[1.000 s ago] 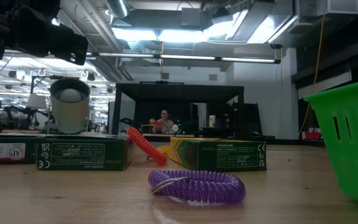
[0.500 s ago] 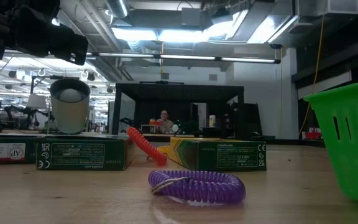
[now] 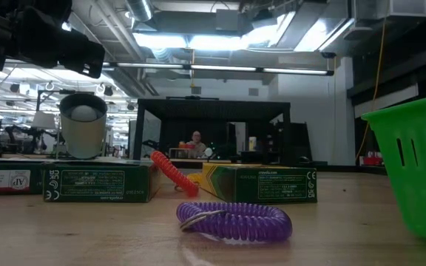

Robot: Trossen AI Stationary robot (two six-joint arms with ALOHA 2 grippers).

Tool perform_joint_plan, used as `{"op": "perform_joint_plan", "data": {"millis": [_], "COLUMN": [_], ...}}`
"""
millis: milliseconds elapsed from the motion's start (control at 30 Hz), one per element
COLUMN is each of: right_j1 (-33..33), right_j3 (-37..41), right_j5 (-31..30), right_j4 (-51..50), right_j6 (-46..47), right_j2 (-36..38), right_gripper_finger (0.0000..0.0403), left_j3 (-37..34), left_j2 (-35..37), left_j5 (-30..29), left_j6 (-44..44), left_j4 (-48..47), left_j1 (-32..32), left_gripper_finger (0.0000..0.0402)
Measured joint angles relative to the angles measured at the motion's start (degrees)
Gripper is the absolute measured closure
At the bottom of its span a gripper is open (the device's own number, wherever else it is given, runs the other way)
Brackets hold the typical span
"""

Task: Pick & Place Office Desk Supplies
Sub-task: Put the orange spring keychain into the red bin, then put the yellow spring keychain into the red bin

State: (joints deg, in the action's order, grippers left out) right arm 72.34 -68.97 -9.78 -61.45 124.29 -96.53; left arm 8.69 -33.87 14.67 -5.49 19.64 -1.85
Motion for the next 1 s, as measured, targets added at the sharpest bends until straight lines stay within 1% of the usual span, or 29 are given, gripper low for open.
{"op": "perform_joint_plan", "data": {"millis": [100, 267, 367, 467, 567, 600, 667, 733, 833, 900, 933, 1000], "right_j1": [-0.76, -1.05, -1.03, -1.03, -1.03, -1.03, -1.03, -1.33, -2.83, -4.92, -6.25, -9.40], "right_j3": [0.06, 0.08, 0.08, 0.08, 0.08, 0.08, 0.08, 0.08, 0.08, 0.08, 0.08, 0.08], "right_j5": [0.42, 0.36, -1.00, -4.25, -8.59, -11.10, -18.32, -29.05, -48.46, -59.59, -63.25, -66.89], "right_j4": [0.13, 0.30, 0.37, 1.53, 0.79, 0.77, 0.52, 0.37, 0.31, 0.81, 1.65, 3.39], "right_j6": [-0.12, -0.41, -0.35, -0.04, -0.81, -1.53, -3.35, -5.69, -9.68, -12.32, -14.31, -19.44], "right_j2": [-0.04, -0.11, -0.13, -0.28, -0.28, -0.28, -0.28, -0.28, -0.26, -0.24, -0.22, -0.22], "right_gripper_finger": [0.0350, 0.0270, 0.0231, 0.0208, 0.0200, 0.0199, 0.0198, 0.0198, 0.0198, 0.0198, 0.0198, 0.0198], "left_j3": [0.00, 0.00, 0.00, 0.00, 0.00, 0.00, 0.00, 0.00, 0.00, 0.00, 0.00, 0.00], "left_j2": [0.00, 0.00, 0.00, 0.00, 0.00, 0.00, 0.00, 0.00, 0.00, 0.00, 0.00, 0.00], "left_j5": [-0.69, -1.68, -1.68, -1.71, -1.79, -1.80, -1.79, -1.81, -1.81, -1.79, -1.79, -1.77], "left_j6": [1.64, 1.87, 1.85, 1.80, 1.70, 1.67, 1.18, 0.77, 0.78, 0.72, 0.74, 0.59], "left_j4": [0.00, -0.17, -0.18, -0.18, -0.17, -0.15, -0.09, -0.07, -0.02, -0.02, 0.00, 0.04], "left_j1": [0.07, 0.07, 0.07, 0.07, 0.07, 0.07, 0.07, 0.07, 0.07, 0.07, 0.07, 0.07], "left_gripper_finger": [0.0299, 0.0299, 0.0299, 0.0299, 0.0299, 0.0299, 0.0299, 0.0299, 0.0299, 0.0299, 0.0299, 0.0299]}}
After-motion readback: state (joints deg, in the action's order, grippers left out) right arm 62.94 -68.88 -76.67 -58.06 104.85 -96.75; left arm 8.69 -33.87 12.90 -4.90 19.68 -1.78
